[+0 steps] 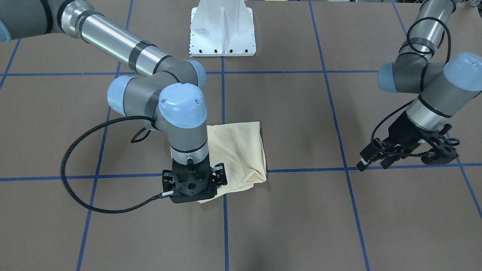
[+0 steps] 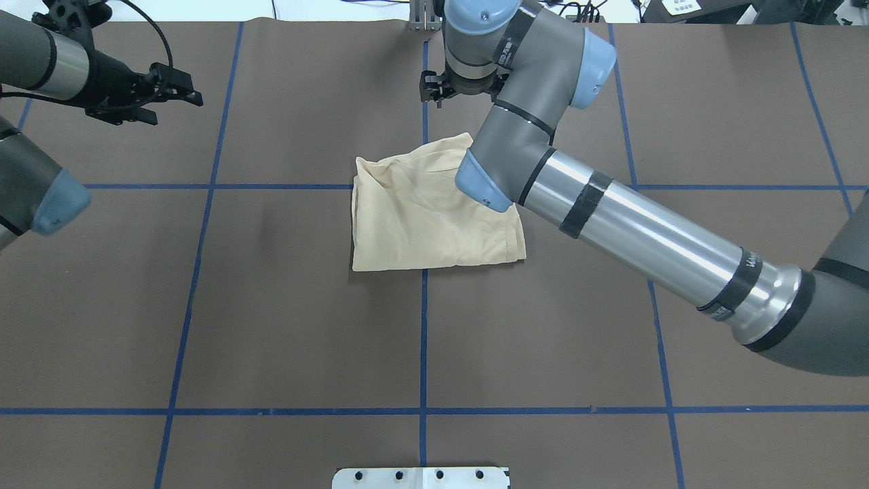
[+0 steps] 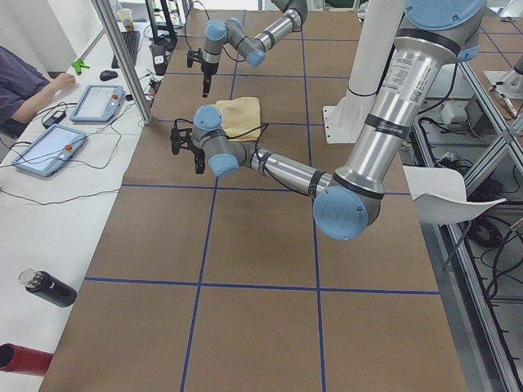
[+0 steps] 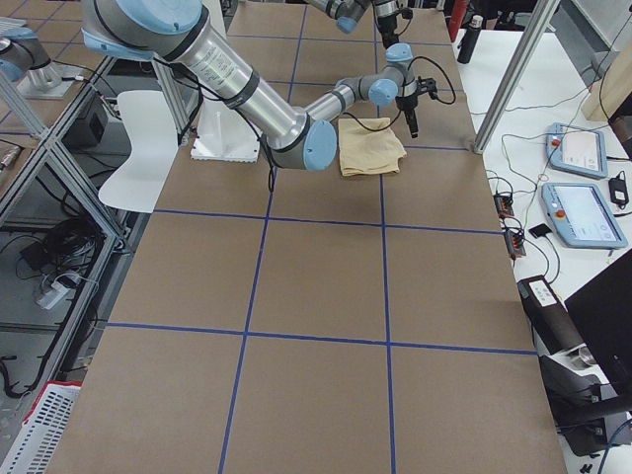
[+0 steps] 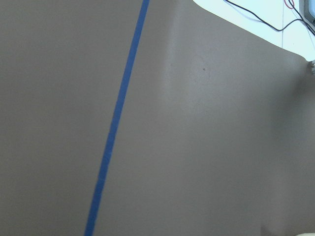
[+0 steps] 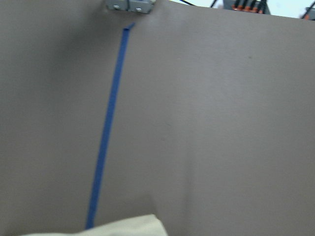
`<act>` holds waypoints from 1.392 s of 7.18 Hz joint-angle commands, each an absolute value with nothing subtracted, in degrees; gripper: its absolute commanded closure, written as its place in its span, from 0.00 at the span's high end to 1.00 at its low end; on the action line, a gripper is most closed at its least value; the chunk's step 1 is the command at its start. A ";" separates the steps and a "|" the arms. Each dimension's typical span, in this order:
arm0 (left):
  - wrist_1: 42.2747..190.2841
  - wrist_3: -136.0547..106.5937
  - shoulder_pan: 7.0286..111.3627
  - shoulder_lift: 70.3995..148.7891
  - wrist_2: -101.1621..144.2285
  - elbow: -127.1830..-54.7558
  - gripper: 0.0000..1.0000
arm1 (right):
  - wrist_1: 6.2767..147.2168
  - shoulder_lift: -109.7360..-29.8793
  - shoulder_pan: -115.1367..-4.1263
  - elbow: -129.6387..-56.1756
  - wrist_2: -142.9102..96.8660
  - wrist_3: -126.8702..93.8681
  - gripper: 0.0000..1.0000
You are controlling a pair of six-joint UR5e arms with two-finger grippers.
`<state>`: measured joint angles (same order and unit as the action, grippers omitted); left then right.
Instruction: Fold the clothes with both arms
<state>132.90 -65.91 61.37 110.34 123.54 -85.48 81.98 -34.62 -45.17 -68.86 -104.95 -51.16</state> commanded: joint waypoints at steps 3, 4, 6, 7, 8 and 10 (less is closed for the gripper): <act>132.72 -31.90 72.66 100.39 123.58 -86.75 0.99 | 96.94 -53.90 -58.58 -88.65 -114.33 -33.30 1.00; 132.71 -29.29 75.73 98.72 123.75 -86.31 0.99 | 96.86 -58.23 -63.23 -89.12 -116.69 -23.48 1.00; 132.80 -26.66 82.41 98.00 130.30 -83.43 0.99 | 96.85 -65.45 -71.50 -89.03 -121.63 -9.20 1.00; 132.72 -18.28 84.44 97.82 131.30 -82.54 0.99 | 96.77 -67.74 -74.33 -89.12 -121.99 -8.10 1.00; 132.80 -11.41 85.85 96.87 131.40 -82.62 0.99 | 96.16 -70.20 -75.92 -89.12 -123.30 -6.78 1.00; 135.33 -6.42 86.05 93.45 130.96 -82.10 0.99 | 96.15 -72.42 -79.96 -89.12 -123.31 -6.77 1.00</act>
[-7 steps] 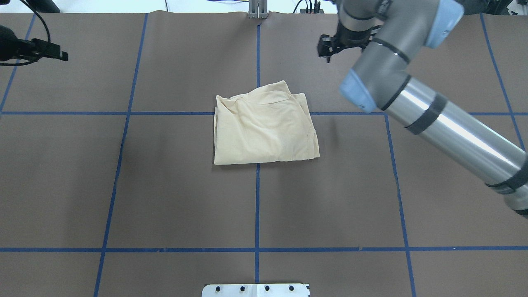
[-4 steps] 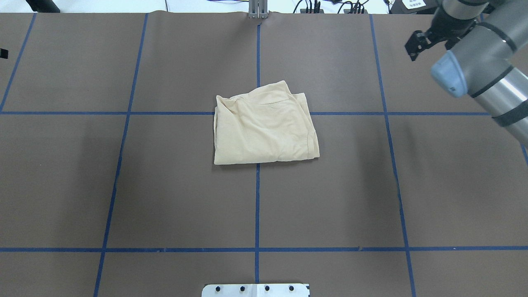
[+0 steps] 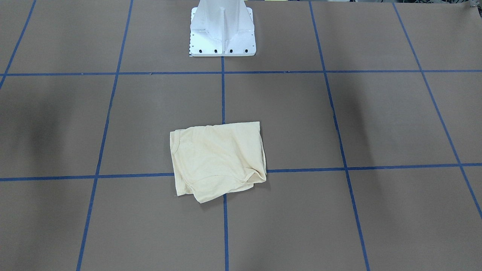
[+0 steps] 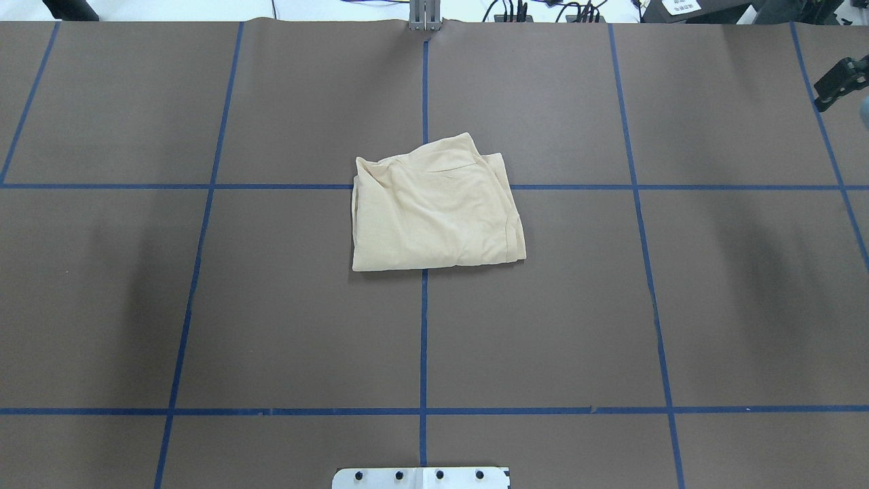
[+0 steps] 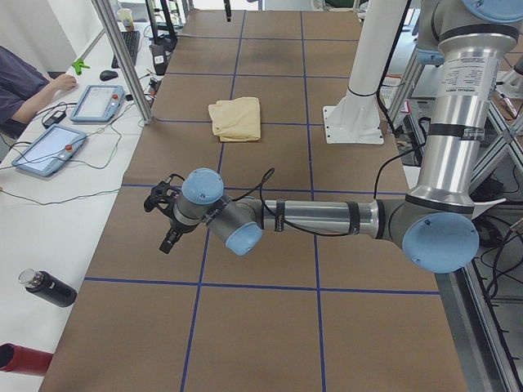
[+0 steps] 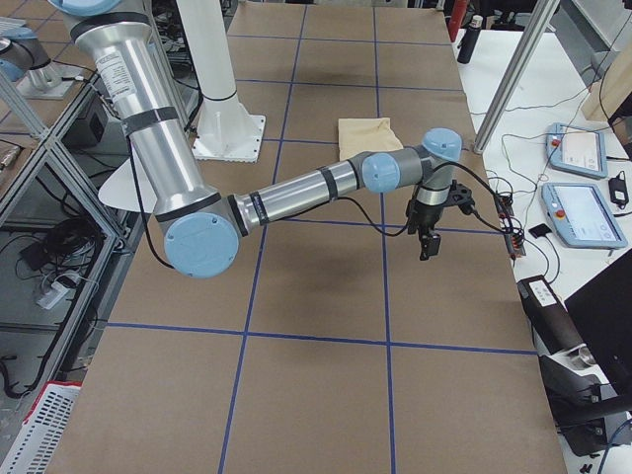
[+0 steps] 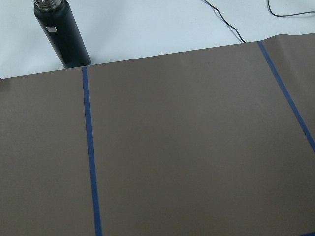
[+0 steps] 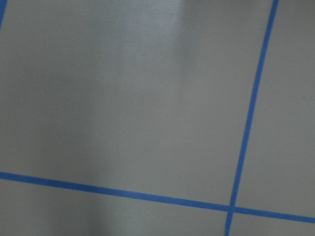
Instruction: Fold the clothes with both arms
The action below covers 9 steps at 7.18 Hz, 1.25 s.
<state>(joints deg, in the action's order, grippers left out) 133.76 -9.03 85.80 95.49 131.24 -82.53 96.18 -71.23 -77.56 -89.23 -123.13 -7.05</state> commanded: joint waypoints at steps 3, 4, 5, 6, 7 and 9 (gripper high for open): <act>130.91 -6.15 86.31 92.55 130.61 -80.94 0.99 | 96.07 -76.52 -86.12 -88.94 -129.36 -5.54 1.00; 127.13 -6.07 86.22 92.72 130.61 -83.12 0.99 | 96.15 -78.47 -87.18 -89.12 -129.11 -3.19 1.00; 121.35 -5.89 86.13 92.72 130.61 -86.19 0.99 | 96.07 -81.44 -87.88 -89.03 -129.20 -1.16 1.00; 115.89 -2.67 86.05 92.55 130.52 -89.00 0.99 | 95.19 -84.95 -88.41 -90.34 -129.29 -0.53 1.00; 108.44 3.89 86.13 92.46 130.52 -91.03 0.99 | 89.44 -89.51 -88.50 -91.05 -129.29 -0.79 1.00; 97.86 11.05 87.97 92.55 128.43 -91.06 0.99 | 84.29 -94.73 -89.03 -90.97 -130.16 -1.14 1.00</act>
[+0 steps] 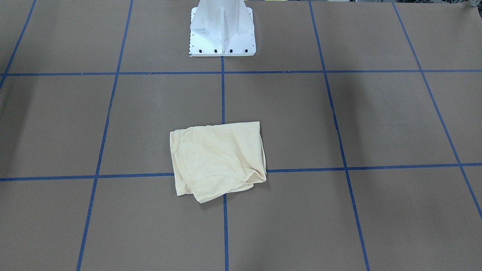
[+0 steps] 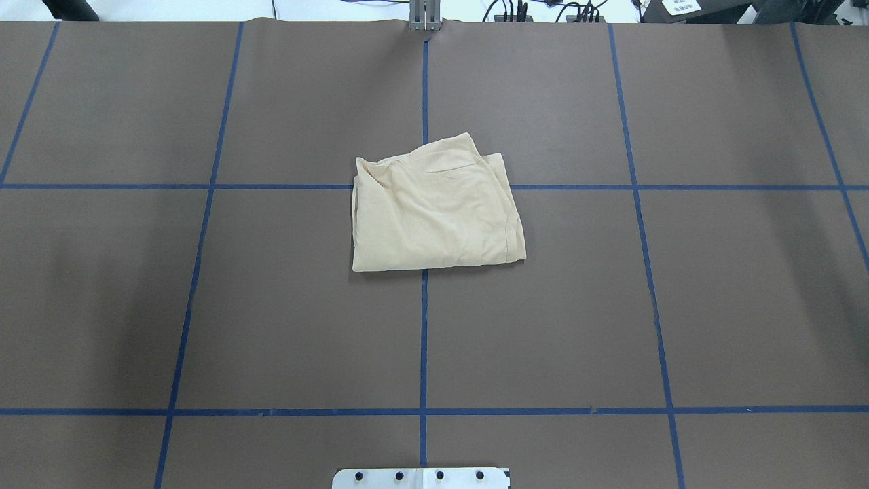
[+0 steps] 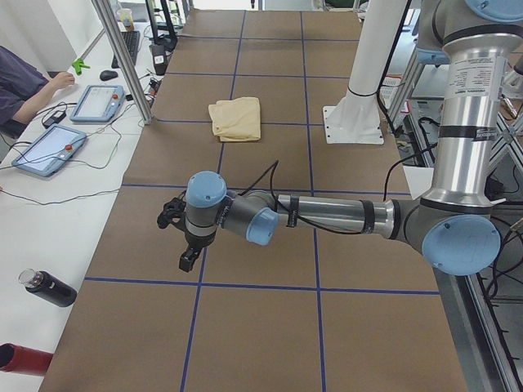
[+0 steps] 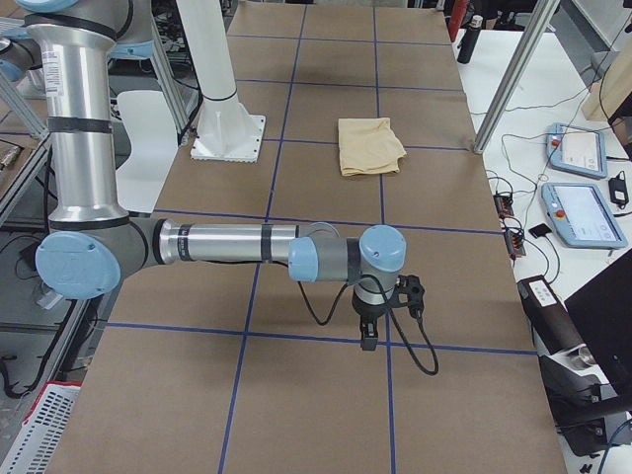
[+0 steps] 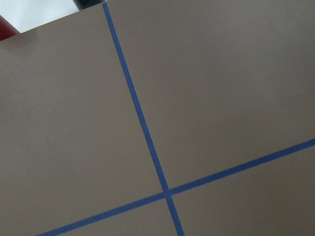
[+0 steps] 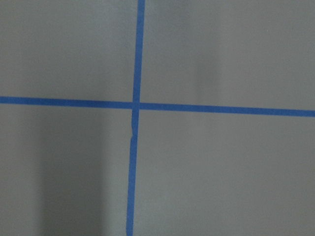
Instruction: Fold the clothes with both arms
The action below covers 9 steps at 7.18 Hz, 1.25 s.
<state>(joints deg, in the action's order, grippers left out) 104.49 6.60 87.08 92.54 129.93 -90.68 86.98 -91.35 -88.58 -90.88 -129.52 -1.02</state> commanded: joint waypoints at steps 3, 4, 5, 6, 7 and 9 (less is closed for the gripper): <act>90.80 12.04 87.98 92.46 128.49 -88.87 0.99 | 85.17 -95.45 -90.26 -90.44 -135.88 -1.32 1.00; 90.70 11.52 87.98 92.11 128.67 -88.51 0.99 | 85.34 -95.36 -90.26 -90.44 -136.31 -1.67 1.00; 90.09 11.51 88.15 91.94 128.67 -88.77 0.99 | 86.47 -95.36 -90.26 -90.61 -136.75 -2.63 1.00; 89.48 11.51 88.07 91.24 128.85 -88.94 0.99 | 86.31 -95.62 -90.26 -91.31 -138.15 -4.81 1.00; 89.47 11.43 88.15 90.71 129.28 -89.38 0.99 | 85.61 -95.62 -90.26 -91.41 -138.25 -9.18 1.00; 89.47 11.08 88.15 89.91 130.52 -90.43 0.99 | 86.66 -95.80 -90.26 -96.83 -137.38 -10.55 1.00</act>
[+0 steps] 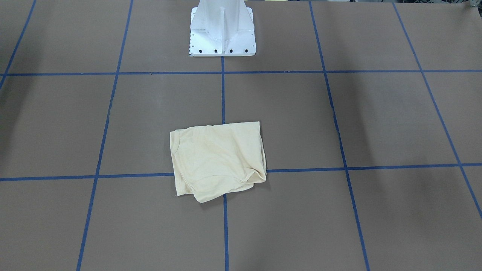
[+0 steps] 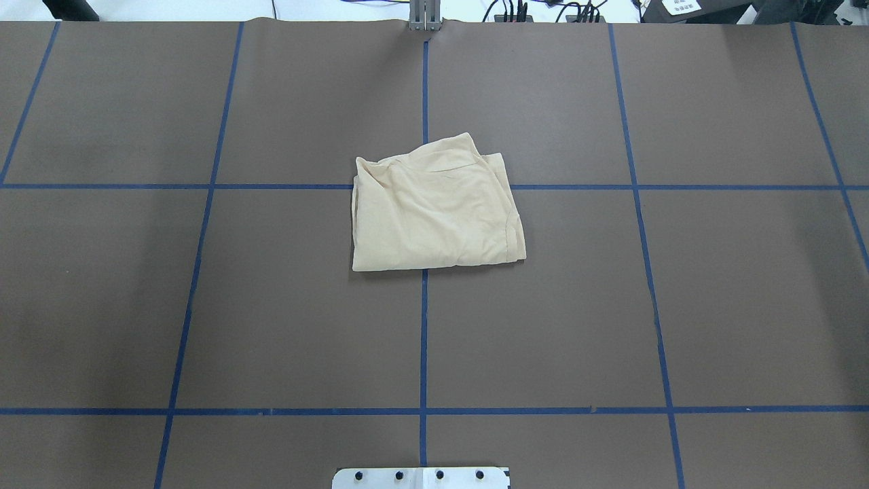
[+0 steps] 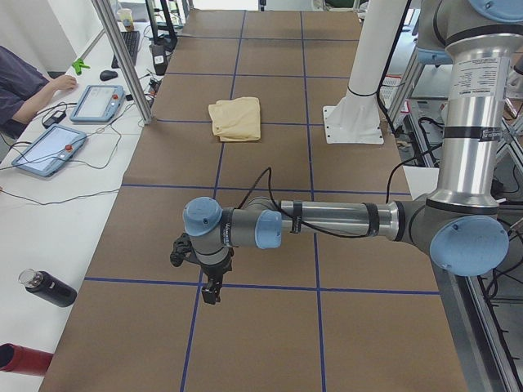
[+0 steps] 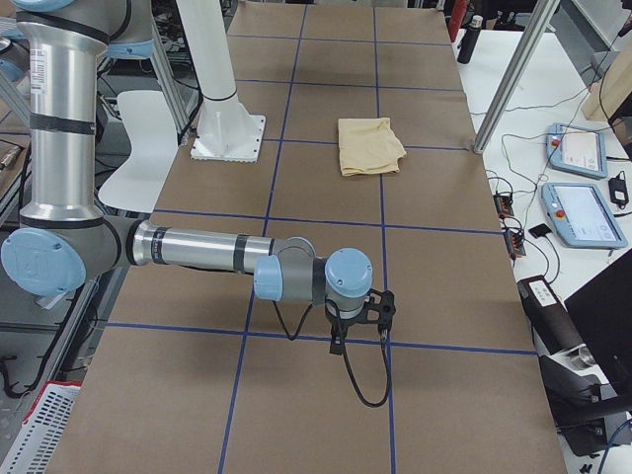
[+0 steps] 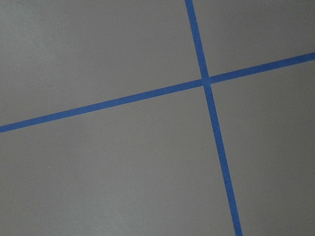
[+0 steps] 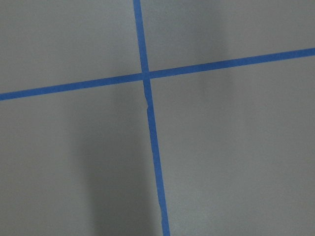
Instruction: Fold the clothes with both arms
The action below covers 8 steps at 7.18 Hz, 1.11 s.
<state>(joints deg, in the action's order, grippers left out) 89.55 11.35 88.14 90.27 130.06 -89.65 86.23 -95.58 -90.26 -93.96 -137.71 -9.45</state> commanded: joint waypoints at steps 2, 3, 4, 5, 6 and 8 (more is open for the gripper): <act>88.69 9.32 88.15 88.43 130.52 -94.20 0.99 | 89.63 -96.15 -89.83 -101.05 -137.02 -12.12 1.00; 87.03 9.32 88.15 88.42 130.52 -95.70 0.99 | 89.91 -96.15 -89.48 -101.77 -135.98 -12.30 1.00; 86.49 9.40 88.15 88.33 130.60 -96.15 0.99 | 89.91 -96.15 -89.04 -102.13 -134.40 -12.65 1.00; 86.57 9.40 88.15 88.33 130.61 -95.98 0.99 | 89.83 -96.15 -88.51 -101.95 -133.95 -12.74 1.00; 86.83 9.49 88.15 88.33 130.61 -95.54 0.99 | 89.56 -96.24 -88.51 -101.52 -133.95 -12.74 1.00; 86.93 8.01 88.07 88.33 130.78 -95.27 0.99 | 89.56 -96.24 -88.51 -101.08 -133.95 -12.74 1.00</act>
<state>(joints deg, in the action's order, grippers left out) 86.98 9.17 88.11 88.33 130.68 -95.40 89.60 -96.22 -88.55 -101.31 -134.00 -12.73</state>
